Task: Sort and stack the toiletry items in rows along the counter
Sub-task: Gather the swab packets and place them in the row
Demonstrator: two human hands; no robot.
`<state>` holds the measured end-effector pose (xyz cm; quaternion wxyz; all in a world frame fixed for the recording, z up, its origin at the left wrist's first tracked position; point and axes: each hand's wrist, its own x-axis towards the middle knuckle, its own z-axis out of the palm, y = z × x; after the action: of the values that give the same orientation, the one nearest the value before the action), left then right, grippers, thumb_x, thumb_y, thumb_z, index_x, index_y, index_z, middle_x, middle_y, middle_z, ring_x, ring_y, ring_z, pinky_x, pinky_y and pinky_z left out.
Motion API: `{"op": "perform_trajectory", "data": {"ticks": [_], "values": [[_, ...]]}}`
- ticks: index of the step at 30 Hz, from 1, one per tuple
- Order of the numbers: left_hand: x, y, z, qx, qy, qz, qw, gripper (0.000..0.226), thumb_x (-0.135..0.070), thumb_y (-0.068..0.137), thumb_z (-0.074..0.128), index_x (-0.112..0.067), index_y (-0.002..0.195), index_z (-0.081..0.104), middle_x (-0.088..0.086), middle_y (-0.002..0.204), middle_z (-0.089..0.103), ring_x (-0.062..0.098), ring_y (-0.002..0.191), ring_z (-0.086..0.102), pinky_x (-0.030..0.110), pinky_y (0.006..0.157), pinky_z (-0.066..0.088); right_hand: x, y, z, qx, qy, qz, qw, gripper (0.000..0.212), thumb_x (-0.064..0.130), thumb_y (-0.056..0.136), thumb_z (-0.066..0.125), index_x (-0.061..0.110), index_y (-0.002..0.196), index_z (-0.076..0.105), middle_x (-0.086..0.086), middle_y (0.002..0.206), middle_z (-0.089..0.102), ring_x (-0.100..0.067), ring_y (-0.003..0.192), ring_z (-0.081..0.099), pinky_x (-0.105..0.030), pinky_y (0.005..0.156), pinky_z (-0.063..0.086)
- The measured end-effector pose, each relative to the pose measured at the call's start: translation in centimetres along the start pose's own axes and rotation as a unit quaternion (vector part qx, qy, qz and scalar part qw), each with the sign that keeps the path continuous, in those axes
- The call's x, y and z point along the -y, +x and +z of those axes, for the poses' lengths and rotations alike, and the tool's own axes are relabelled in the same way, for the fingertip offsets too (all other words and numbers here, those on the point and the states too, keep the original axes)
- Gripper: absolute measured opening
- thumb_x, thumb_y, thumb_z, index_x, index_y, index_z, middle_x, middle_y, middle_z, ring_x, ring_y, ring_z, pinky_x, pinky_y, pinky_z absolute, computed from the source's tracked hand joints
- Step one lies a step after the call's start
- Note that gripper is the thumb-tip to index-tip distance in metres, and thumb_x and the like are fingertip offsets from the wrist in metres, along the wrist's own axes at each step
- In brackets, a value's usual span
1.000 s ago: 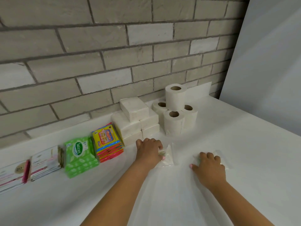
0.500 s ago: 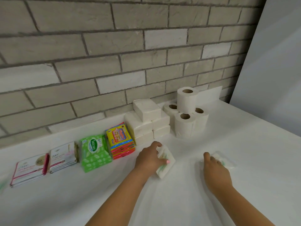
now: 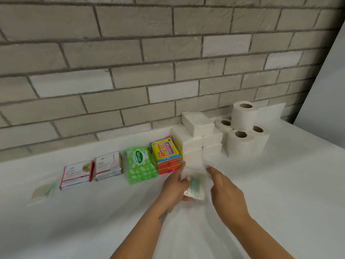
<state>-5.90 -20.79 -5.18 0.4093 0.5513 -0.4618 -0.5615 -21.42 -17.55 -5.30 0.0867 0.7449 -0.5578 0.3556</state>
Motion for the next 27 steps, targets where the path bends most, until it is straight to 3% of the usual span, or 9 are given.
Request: {"op": "perform_trajectory", "data": {"ticks": [3,7,10,13,16,18,20,23,27], "values": [[-0.2,-1.5,-1.7,0.007,-0.022,-0.011,1.0,0.031,-0.014,0.098,0.045,-0.026,0.123,0.059,0.001,0.123,0.062,0.018,0.097,0.066,0.033,0.064,0.059,3.4,-0.2,1.4,0.013,0.03,-0.071,0.997,0.051,0.01,0.067,0.035,0.016,0.116,0.049,-0.001,0.107,0.069,-0.01,0.095,0.055,-0.023,0.075,0.053],[-0.4,-3.3,-4.4,0.0,-0.102,-0.03,0.994,0.034,-0.042,0.099,0.038,-0.021,0.101,0.066,-0.002,0.095,0.073,0.01,0.077,0.071,0.03,0.063,0.058,6.4,-0.8,3.2,0.037,0.06,-0.114,0.991,0.047,0.012,0.07,0.037,0.011,0.117,0.046,-0.006,0.105,0.069,-0.014,0.1,0.048,-0.026,0.092,0.041],[-0.1,-4.3,-6.6,-0.004,-0.082,-0.026,0.996,0.021,-0.033,0.098,0.044,-0.023,0.105,0.061,-0.001,0.099,0.071,0.006,0.07,0.069,0.025,0.056,0.055,8.4,-0.8,3.6,0.082,0.12,-0.138,0.98,0.049,0.012,0.073,0.04,0.015,0.122,0.042,-0.004,0.111,0.066,-0.015,0.104,0.05,-0.022,0.102,0.028],[0.4,-5.2,-8.9,-0.034,-0.099,-0.009,0.994,0.028,-0.019,0.097,0.05,-0.021,0.124,0.047,0.0,0.112,0.064,0.006,0.074,0.069,0.03,0.056,0.057,10.3,-1.2,3.9,0.138,0.273,-0.055,0.95,0.046,0.02,0.083,0.043,0.031,0.127,0.035,0.013,0.123,0.051,-0.017,0.112,0.052,-0.012,0.091,0.034],[1.0,-6.1,-11.1,-0.061,-0.084,0.034,0.994,0.046,-0.012,0.096,0.049,-0.038,0.13,0.03,-0.007,0.119,0.059,0.0,0.09,0.063,0.027,0.059,0.057,12.3,-1.1,5.0,0.066,0.381,0.081,0.919,0.052,0.035,0.085,0.042,0.025,0.136,0.033,0.018,0.13,0.042,-0.002,0.121,0.042,-0.01,0.096,0.033],[1.6,-6.5,-12.4,-0.073,-0.063,0.087,0.991,0.053,-0.011,0.094,0.055,-0.043,0.128,0.03,-0.009,0.122,0.06,-0.003,0.096,0.062,0.019,0.062,0.054,13.5,-0.4,5.9,0.073,0.46,0.195,0.863,0.057,0.031,0.081,0.055,0.02,0.134,0.036,0.013,0.125,0.048,-0.004,0.116,0.046,-0.009,0.09,0.037],[2.1,-6.8,-13.3,-0.097,-0.053,0.13,0.985,0.05,-0.013,0.085,0.06,-0.041,0.122,0.041,-0.011,0.118,0.063,-0.003,0.099,0.064,0.016,0.072,0.052,14.6,0.3,6.9,0.138,0.534,0.255,0.794,0.052,0.021,0.077,0.065,0.023,0.125,0.043,0.008,0.115,0.059,-0.008,0.104,0.058,-0.019,0.082,0.046],[3.1,-7.2,-14.5,-0.138,-0.024,0.161,0.977,0.043,-0.018,0.081,0.053,-0.032,0.121,0.049,-0.012,0.118,0.063,-0.003,0.105,0.061,0.012,0.083,0.047,15.9,0.8,8.0,0.18,0.498,0.235,0.815,0.039,0.007,0.077,0.068,0.033,0.103,0.054,0.011,0.103,0.066,-0.008,0.096,0.063,-0.028,0.081,0.049],[4.9,-7.5,-15.7,-0.178,0.038,0.158,0.97,0.027,-0.018,0.083,0.06,-0.025,0.109,0.054,-0.008,0.109,0.066,0.0,0.101,0.062,0.014,0.085,0.046,17.4,0.7,9.4,0.172,0.481,0.245,0.824,0.036,-0.005,0.077,0.066,0.027,0.091,0.056,0.009,0.094,0.068,-0.01,0.091,0.065,-0.025,0.078,0.049]]}}
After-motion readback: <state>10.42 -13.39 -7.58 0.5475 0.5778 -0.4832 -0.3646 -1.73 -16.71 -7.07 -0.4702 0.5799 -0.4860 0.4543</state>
